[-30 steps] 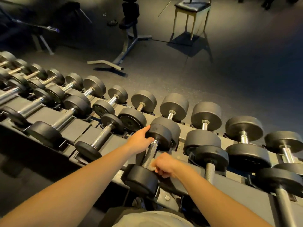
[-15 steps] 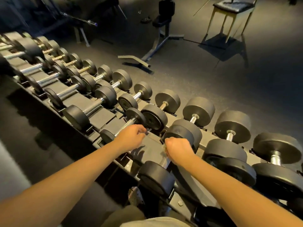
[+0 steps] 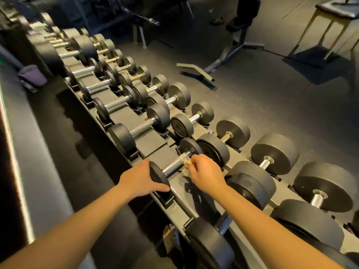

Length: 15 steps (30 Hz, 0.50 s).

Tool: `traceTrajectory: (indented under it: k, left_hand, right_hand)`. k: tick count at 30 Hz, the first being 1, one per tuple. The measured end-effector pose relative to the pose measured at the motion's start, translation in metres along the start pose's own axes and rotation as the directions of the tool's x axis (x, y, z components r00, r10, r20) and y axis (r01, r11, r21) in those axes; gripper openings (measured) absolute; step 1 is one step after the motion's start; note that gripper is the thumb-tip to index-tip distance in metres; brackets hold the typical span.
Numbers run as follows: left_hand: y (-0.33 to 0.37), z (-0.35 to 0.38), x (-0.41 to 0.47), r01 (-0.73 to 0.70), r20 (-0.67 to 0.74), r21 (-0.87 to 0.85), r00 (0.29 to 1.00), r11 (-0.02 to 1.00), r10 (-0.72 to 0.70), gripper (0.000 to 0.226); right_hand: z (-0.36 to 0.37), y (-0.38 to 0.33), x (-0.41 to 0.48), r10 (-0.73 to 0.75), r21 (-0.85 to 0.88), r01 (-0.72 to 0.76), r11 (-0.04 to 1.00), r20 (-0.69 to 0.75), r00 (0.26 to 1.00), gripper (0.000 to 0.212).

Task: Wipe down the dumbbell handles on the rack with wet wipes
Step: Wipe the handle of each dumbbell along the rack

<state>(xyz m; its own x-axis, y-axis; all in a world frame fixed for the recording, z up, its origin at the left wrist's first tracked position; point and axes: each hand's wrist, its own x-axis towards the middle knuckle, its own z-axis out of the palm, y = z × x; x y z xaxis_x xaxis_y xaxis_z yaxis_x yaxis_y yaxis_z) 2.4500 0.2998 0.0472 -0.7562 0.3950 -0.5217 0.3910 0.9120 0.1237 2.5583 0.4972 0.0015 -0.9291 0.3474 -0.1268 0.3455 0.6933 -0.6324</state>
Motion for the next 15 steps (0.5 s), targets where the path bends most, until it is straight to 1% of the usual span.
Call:
traceTrajectory:
  k: [1,2,5,6,7,9,12,14,15]
  left_hand:
    - [0.002,0.001,0.004,0.010,-0.005,0.006,1.000,1.000,-0.010,0.108]
    - [0.003,0.003,0.008,0.027,0.005,0.012,1.000,1.000,-0.027,0.108]
    - [0.006,0.008,0.018,0.080,0.061,-0.005,0.995,0.997,-0.079,0.125]
    - [0.003,0.011,0.022,0.112,0.094,-0.038,0.990,0.993,-0.108,0.131]
    - [0.005,0.015,0.021,0.111,0.114,-0.076,0.988,0.991,-0.102,0.136]
    - [0.003,0.021,0.023,0.117,0.144,-0.164,0.985,0.979,-0.094,0.143]
    - [0.001,0.024,0.026,0.151,0.173,-0.190,0.978,0.970,-0.118,0.150]
    - [0.001,0.024,0.027,0.163,0.199,-0.185,0.972,0.969,-0.125,0.148]
    - [0.000,0.025,0.027,0.166,0.209,-0.191,0.970,0.967,-0.126,0.148]
  right_hand:
    - [0.004,-0.006,0.010,-0.010,0.031,0.010,0.999,0.020,1.000,0.017]
    - [0.009,-0.012,0.019,-0.020,0.065,0.017,0.998,0.035,0.999,0.017]
    - [0.022,-0.032,0.041,-0.099,0.140,0.087,0.986,0.081,0.992,0.019]
    - [0.030,-0.041,0.050,-0.143,0.160,0.123,0.979,0.126,0.982,0.018]
    - [0.034,-0.045,0.051,-0.183,0.152,0.159,0.975,0.162,0.970,0.016]
    - [0.045,-0.048,0.054,-0.284,0.052,0.280,0.959,0.226,0.932,0.011]
    - [0.055,-0.035,0.063,-0.469,-0.129,0.507,0.852,0.244,0.849,0.014]
    - [0.055,-0.029,0.074,-0.519,-0.240,0.581,0.778,0.275,0.809,0.013]
    - [0.052,-0.027,0.081,-0.504,-0.300,0.575,0.761,0.284,0.815,0.016]
